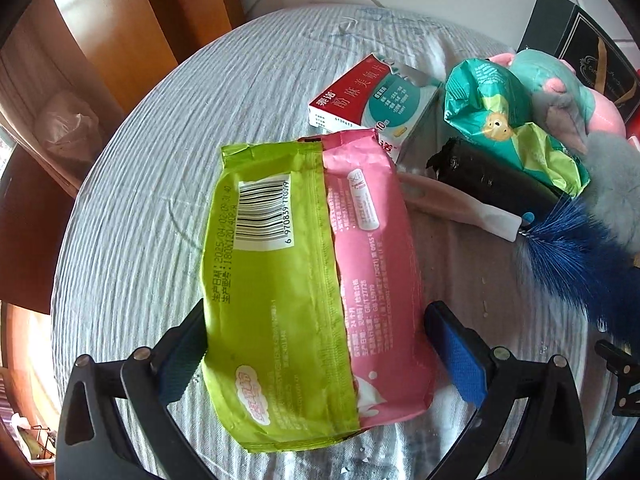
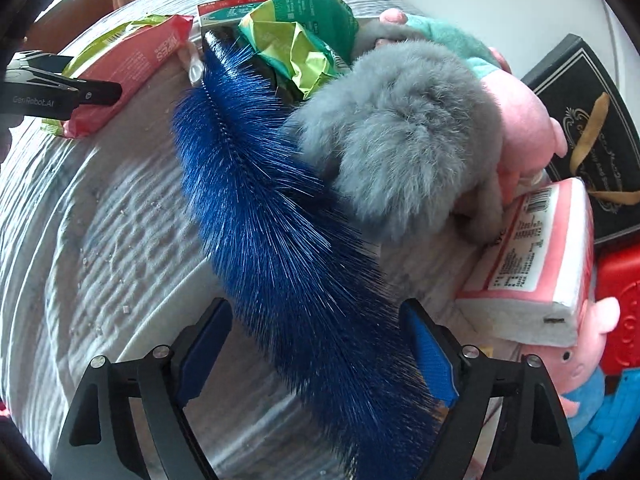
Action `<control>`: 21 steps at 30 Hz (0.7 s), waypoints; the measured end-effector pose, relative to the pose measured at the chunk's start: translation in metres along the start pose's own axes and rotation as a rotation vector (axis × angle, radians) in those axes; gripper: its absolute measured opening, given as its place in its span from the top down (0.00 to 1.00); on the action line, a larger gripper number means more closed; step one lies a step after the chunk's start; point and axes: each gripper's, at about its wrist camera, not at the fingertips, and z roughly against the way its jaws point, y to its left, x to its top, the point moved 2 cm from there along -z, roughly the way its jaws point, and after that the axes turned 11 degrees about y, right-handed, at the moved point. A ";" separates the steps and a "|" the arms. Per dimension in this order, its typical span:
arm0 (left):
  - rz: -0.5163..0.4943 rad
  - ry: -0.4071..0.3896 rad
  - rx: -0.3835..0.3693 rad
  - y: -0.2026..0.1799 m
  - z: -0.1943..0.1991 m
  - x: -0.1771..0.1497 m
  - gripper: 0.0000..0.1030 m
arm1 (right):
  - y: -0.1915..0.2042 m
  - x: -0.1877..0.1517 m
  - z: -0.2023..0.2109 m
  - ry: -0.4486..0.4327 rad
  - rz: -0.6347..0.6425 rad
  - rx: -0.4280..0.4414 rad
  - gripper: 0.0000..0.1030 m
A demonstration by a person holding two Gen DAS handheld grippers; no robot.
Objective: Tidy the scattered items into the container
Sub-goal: 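Grasp the green-pink wipes pack with the left tool while the right tool grasps the blue feather duster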
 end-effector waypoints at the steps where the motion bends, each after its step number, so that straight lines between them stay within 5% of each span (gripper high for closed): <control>1: -0.001 0.010 0.011 0.000 -0.003 0.001 0.00 | 0.001 0.000 -0.001 0.005 -0.001 0.002 0.22; 4: -0.014 0.015 0.027 -0.002 -0.005 0.002 0.00 | 0.001 -0.002 -0.006 0.033 -0.009 0.029 0.48; 7: -0.053 -0.016 0.032 -0.008 0.003 -0.001 0.19 | 0.002 -0.006 -0.006 0.045 -0.022 0.064 0.76; 12: -0.055 -0.046 0.010 -0.005 0.014 -0.010 0.32 | 0.006 -0.017 0.002 0.028 -0.045 0.122 0.84; 21: -0.027 -0.069 0.007 0.009 0.032 -0.045 0.35 | 0.015 -0.052 0.038 -0.056 -0.122 0.251 0.87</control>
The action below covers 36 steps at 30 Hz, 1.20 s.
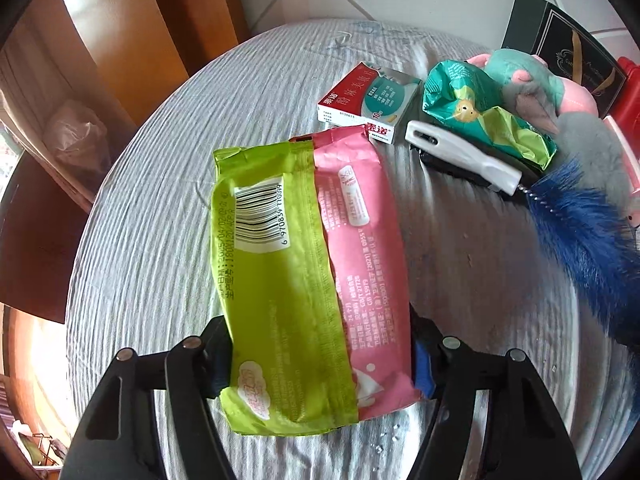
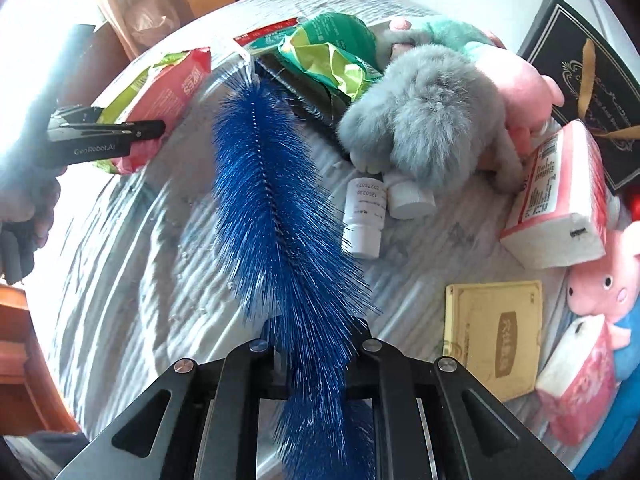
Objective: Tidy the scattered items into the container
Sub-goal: 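Grasp the green-pink wipes pack with the left tool while the right tool grasps the blue feather duster, then lift the wipes pack with the left tool while the right tool lifts the duster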
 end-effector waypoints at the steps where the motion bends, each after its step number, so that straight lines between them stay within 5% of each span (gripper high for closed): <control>1: -0.004 -0.004 0.005 -0.001 0.004 -0.006 0.35 | 0.002 -0.005 0.005 -0.008 -0.009 0.013 0.88; 6: -0.024 -0.030 0.023 0.001 0.026 -0.026 0.35 | 0.003 -0.019 0.032 -0.035 -0.058 0.058 0.90; 25: -0.026 -0.106 0.016 -0.010 0.116 -0.082 0.35 | 0.041 -0.089 0.129 -0.167 -0.080 0.019 0.90; 36: -0.036 -0.174 0.052 -0.037 0.184 -0.104 0.35 | 0.023 -0.136 0.186 -0.260 -0.121 0.006 0.90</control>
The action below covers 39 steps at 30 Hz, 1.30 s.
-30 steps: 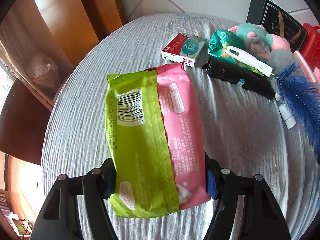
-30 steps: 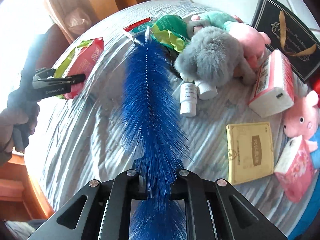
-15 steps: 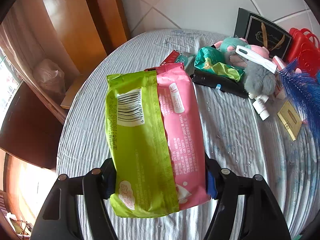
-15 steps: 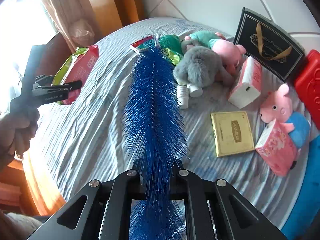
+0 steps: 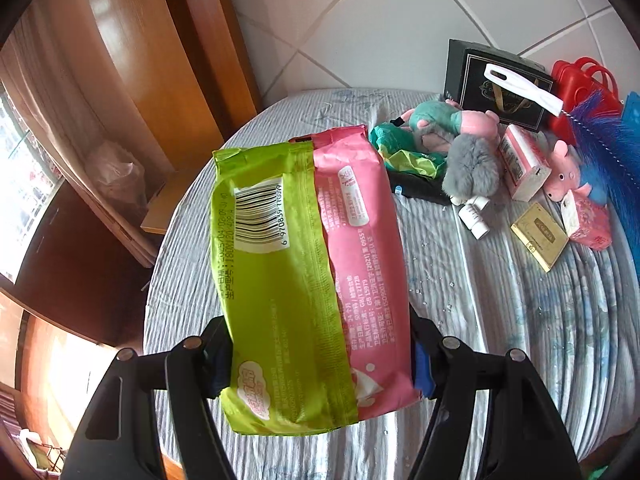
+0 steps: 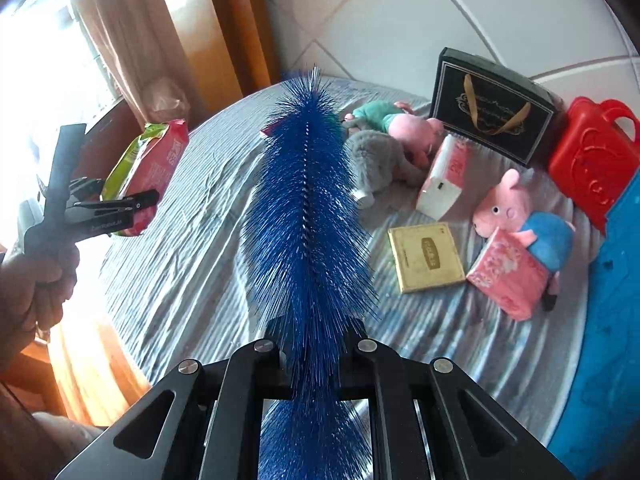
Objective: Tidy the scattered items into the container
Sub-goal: 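Lift the wipes pack with the left tool while the right tool lifts the duster, then carry the wipes pack in the left tool while the right tool carries the duster over the bin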
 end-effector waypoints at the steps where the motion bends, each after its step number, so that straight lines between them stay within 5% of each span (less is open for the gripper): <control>1: -0.001 -0.009 0.001 -0.004 0.007 0.000 0.35 | -0.004 -0.003 0.006 -0.008 -0.004 0.001 0.90; 24: -0.035 -0.201 -0.044 -0.132 0.158 -0.004 0.35 | -0.093 -0.068 0.127 -0.155 -0.035 0.008 0.90; 39: -0.212 -0.328 -0.115 -0.272 0.234 0.017 0.35 | -0.195 -0.118 0.249 -0.335 -0.143 -0.069 0.90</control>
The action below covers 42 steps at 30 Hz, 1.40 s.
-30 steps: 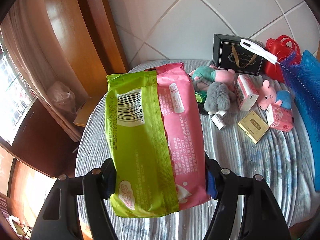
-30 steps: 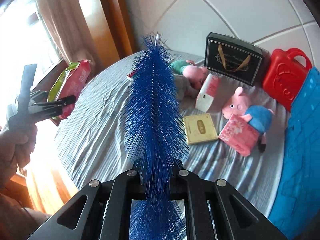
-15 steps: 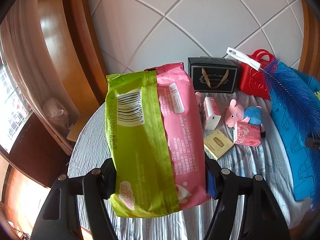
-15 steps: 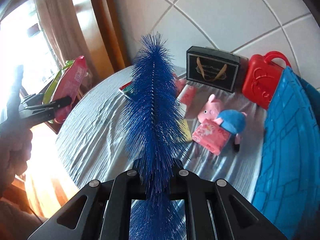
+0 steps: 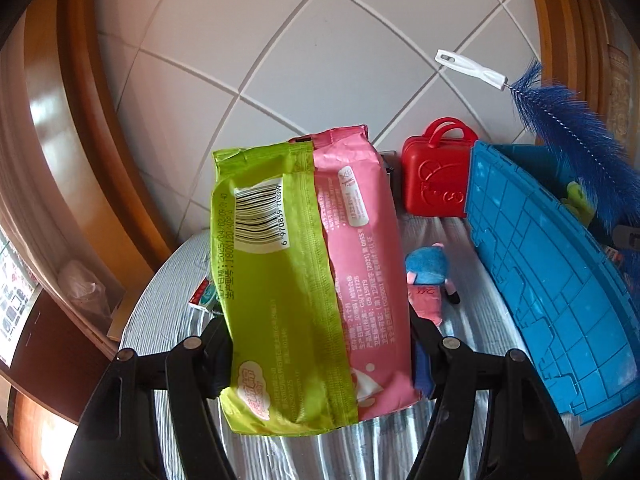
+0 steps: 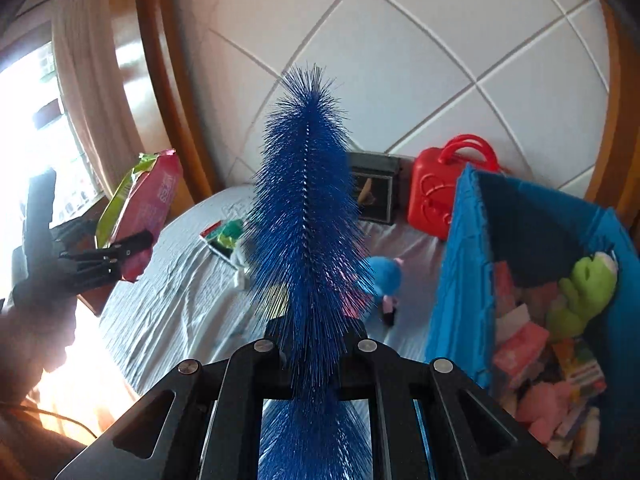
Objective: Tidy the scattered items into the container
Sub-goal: 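Carry the wipes pack in the left tool while the right tool carries the duster over the bin, then open the left tool over the bin while the right tool releases the duster into it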
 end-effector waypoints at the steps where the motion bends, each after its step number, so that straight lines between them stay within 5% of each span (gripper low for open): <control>1: -0.010 -0.008 -0.008 -0.010 0.003 0.004 0.35 | -0.008 -0.001 0.006 -0.005 -0.010 -0.004 0.90; 17: -0.196 -0.085 -0.179 -0.159 0.030 0.051 0.35 | -0.113 -0.044 0.075 -0.040 -0.145 -0.079 0.90; 29: -0.362 -0.110 -0.376 -0.281 0.051 0.091 0.35 | -0.198 -0.088 0.114 -0.036 -0.323 -0.202 0.90; 42: -0.474 -0.151 -0.441 -0.371 0.058 0.116 0.34 | -0.242 -0.095 0.121 -0.022 -0.371 -0.253 0.90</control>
